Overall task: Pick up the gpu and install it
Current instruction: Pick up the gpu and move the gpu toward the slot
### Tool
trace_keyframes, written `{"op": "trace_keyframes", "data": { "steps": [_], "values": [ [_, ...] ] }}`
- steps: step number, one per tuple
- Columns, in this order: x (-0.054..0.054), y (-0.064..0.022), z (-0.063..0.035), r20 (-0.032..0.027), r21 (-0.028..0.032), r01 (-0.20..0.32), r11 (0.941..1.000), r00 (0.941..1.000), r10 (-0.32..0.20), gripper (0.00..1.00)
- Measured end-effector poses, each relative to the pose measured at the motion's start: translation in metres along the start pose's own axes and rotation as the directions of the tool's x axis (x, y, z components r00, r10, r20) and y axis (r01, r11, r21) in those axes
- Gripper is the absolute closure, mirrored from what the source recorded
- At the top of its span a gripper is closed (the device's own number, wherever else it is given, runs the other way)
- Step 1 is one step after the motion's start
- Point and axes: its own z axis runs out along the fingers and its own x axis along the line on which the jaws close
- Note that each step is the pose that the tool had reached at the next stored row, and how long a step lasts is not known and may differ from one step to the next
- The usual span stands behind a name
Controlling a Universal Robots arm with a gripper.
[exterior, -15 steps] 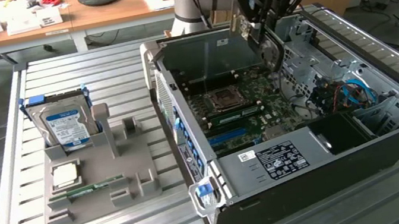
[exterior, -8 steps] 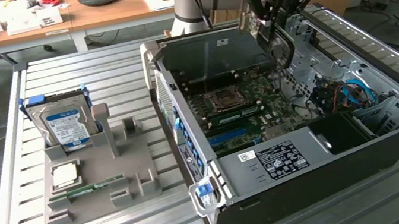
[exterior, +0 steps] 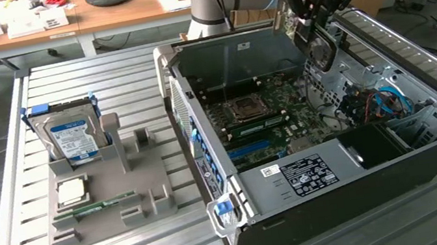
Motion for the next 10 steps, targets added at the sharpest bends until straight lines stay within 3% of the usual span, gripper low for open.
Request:
{"op": "trace_keyframes", "data": {
  "steps": [10],
  "values": [
    [-0.0025,0.0003,0.0001,0.0,0.0,0.0,1.0,1.0,0.0,0.73]
  ]
}}
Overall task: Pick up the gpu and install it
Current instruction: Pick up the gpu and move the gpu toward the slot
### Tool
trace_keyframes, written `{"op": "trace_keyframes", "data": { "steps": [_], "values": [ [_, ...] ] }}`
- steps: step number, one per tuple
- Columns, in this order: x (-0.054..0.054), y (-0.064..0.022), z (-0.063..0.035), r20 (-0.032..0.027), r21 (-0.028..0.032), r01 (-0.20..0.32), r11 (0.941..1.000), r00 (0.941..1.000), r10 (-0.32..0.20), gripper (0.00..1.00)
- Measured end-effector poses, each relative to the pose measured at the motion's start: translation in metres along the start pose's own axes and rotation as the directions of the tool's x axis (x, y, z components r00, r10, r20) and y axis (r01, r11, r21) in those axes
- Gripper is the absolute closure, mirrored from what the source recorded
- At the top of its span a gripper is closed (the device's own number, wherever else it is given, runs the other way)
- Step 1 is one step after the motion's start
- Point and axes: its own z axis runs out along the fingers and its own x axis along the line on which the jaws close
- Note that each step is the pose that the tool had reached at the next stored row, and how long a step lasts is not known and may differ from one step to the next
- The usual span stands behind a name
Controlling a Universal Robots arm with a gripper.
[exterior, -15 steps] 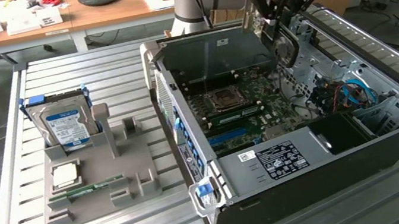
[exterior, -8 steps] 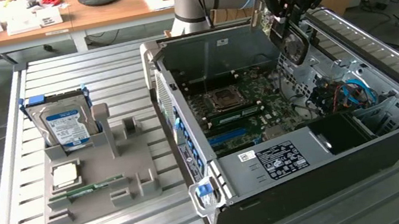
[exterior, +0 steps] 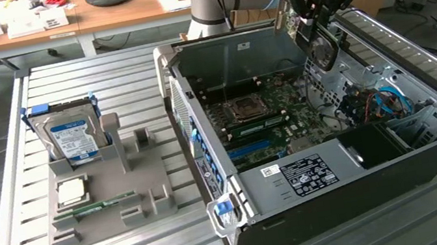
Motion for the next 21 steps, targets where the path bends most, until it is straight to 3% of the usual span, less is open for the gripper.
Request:
{"op": "trace_keyframes", "data": {
  "steps": [8,21],
  "values": [
    [-0.003,0.0001,0.0001,0.0,0.0,0.0,1.0,1.0,0.0,0.73],
    [-0.032,0.0011,0.0009,0.0,0.0001,0.0,1.0,1.0,0.0,0.73]
  ]
}}
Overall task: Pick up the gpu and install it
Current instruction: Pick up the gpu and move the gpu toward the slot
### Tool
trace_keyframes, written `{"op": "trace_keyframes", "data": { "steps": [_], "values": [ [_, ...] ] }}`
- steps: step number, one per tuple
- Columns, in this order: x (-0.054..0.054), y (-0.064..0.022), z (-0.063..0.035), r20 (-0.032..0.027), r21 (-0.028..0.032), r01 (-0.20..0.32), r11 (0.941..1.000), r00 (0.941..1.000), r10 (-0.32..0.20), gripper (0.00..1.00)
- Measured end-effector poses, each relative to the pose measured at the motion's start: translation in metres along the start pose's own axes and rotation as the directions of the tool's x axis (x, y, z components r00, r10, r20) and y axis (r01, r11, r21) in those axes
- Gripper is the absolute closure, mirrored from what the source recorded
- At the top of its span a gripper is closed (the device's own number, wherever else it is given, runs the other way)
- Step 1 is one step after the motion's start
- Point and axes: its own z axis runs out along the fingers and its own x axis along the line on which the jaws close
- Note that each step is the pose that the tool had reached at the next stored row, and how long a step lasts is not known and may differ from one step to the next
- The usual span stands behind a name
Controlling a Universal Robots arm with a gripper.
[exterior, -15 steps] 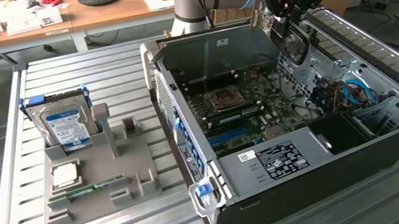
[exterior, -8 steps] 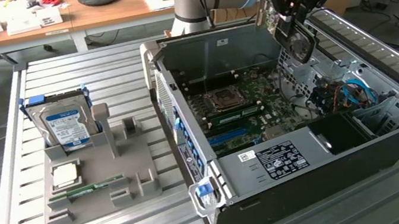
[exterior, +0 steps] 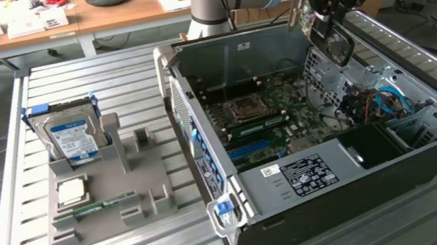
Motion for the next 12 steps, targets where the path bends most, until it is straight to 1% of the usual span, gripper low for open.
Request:
{"op": "trace_keyframes", "data": {
  "steps": [8,12],
  "values": [
    [-0.021,0.0007,0.0006,-0.0001,0.0,0.0,1.0,1.0,0.0,0.73],
    [-0.022,0.0008,0.0006,0.0,0.0,0.0,1.0,1.0,0.0,0.73]
  ]
}}
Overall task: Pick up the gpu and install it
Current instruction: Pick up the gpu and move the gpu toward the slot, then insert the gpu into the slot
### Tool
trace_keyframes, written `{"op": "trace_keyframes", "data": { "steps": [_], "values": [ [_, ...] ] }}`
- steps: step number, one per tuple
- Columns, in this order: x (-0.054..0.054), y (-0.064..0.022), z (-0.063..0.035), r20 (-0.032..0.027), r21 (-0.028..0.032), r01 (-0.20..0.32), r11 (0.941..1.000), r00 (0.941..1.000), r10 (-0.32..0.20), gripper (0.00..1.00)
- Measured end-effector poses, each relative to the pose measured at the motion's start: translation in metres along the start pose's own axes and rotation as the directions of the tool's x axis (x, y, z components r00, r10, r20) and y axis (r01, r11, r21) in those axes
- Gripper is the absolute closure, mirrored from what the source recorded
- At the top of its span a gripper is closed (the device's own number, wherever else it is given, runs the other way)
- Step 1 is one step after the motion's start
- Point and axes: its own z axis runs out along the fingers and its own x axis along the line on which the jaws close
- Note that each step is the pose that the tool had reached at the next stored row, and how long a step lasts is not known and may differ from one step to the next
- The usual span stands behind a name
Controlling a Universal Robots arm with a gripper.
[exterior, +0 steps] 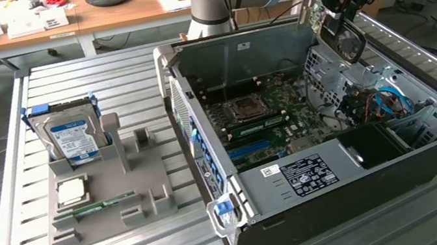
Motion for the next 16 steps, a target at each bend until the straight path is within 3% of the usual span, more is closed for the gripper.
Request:
{"op": "trace_keyframes", "data": {
  "steps": [16],
  "values": [
    [0.0,0.0,0.0004,0.0003,0.0027,-0.002,1.0,1.0,0.002,0.73]
  ]
}}
